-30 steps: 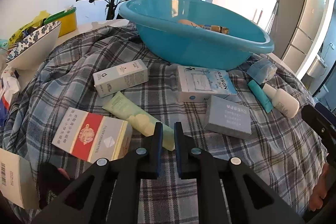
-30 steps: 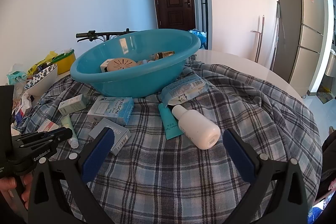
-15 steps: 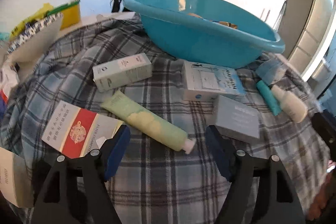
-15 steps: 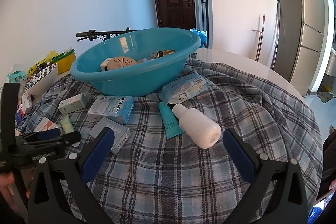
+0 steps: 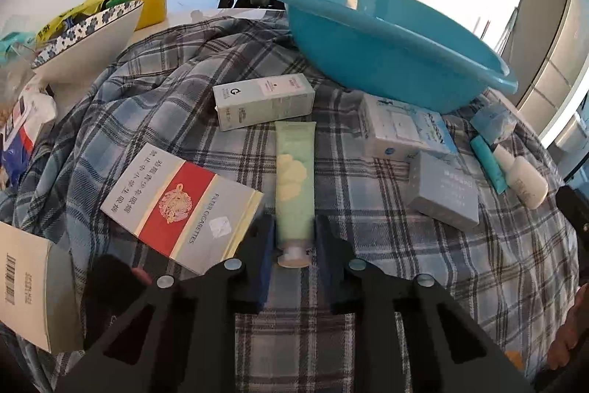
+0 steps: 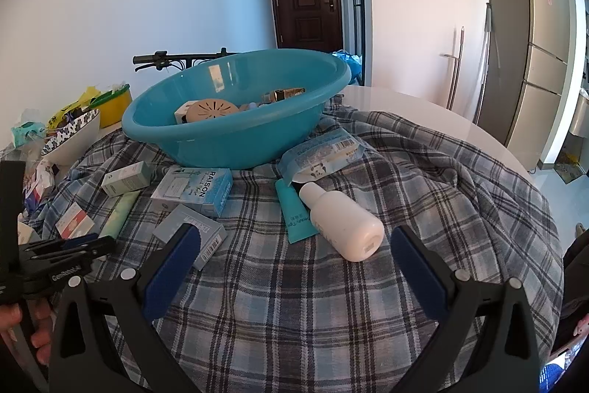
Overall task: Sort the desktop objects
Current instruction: 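Lower the left gripper onto the pale green tube and close on it, then hold the green tube with the left gripper while the right gripper grasps the grey box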
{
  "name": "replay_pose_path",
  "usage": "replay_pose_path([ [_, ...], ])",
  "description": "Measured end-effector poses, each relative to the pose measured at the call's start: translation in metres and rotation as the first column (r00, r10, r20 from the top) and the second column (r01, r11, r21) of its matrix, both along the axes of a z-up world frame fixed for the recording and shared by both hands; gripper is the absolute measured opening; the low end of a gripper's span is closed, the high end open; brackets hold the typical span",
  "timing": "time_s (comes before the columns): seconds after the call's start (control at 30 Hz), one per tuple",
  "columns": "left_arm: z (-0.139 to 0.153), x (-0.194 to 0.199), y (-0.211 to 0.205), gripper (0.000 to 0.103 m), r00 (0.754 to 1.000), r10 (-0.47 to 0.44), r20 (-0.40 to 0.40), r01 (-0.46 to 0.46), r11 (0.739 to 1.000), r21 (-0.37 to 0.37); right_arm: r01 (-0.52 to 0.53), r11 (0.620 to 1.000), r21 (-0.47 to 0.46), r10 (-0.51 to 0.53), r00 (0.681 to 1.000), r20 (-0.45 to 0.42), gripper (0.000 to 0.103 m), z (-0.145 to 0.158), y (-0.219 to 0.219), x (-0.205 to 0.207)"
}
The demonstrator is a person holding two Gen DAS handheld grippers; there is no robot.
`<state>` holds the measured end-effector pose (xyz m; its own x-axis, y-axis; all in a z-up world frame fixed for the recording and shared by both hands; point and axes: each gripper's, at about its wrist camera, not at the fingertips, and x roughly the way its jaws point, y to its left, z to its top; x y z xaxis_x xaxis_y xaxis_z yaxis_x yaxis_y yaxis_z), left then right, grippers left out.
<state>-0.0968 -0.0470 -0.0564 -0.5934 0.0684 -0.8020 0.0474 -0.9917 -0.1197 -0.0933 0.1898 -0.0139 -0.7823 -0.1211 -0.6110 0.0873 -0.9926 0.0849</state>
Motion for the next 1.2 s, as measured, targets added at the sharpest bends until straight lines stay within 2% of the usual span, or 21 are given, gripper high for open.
replay_pose_path([
  [0.33, 0.007, 0.006, 0.019, 0.023, 0.996, -0.085, -0.039, 0.083, 0.996, -0.035, -0.041, 0.999, -0.020, 0.042, 0.999, 0.019, 0.103, -0.001, -0.011, -0.003],
  [0.43, 0.013, 0.012, 0.024, 0.023, 0.992, -0.116, -0.058, 0.115, 0.993, -0.018, -0.078, 0.997, -0.024, 0.079, 0.996, 0.037, 0.103, -0.004, -0.020, -0.006],
  [0.5, 0.014, 0.011, 0.028, 0.023, 0.989, -0.137, -0.057, 0.137, 0.991, -0.008, -0.107, 0.994, -0.023, 0.108, 0.993, 0.047, 0.102, -0.007, -0.027, -0.008],
  [0.57, 0.010, 0.009, 0.036, 0.023, 0.984, -0.173, -0.033, 0.172, 0.985, -0.014, -0.127, 0.992, -0.023, 0.128, 0.990, 0.064, 0.095, -0.011, -0.032, -0.011],
  [0.7, 0.006, 0.014, 0.049, 0.023, 0.963, -0.270, -0.016, 0.270, 0.962, 0.046, -0.132, 0.991, -0.022, 0.133, 0.987, 0.091, 0.092, -0.018, -0.033, -0.012],
  [0.87, 0.008, 0.028, 0.064, 0.023, 0.938, -0.347, -0.018, 0.348, 0.937, 0.045, -0.109, 0.994, -0.018, 0.110, 0.988, 0.108, 0.091, -0.023, -0.028, -0.014],
  [1.07, 0.010, 0.039, 0.077, 0.023, 0.906, -0.423, -0.012, 0.422, 0.903, 0.081, -0.111, 0.993, -0.039, 0.115, 0.984, 0.135, 0.091, -0.026, -0.028, -0.016],
  [1.1, 0.010, 0.041, 0.079, 0.023, 0.906, -0.424, -0.015, 0.424, 0.903, 0.072, -0.112, 0.993, -0.044, 0.117, 0.983, 0.140, 0.091, -0.027, -0.027, -0.016],
  [1.2, 0.012, 0.044, 0.081, 0.023, 0.924, -0.381, -0.029, 0.381, 0.924, -0.011, -0.110, 0.993, -0.042, 0.115, 0.982, 0.152, 0.091, -0.030, -0.026, -0.016],
])
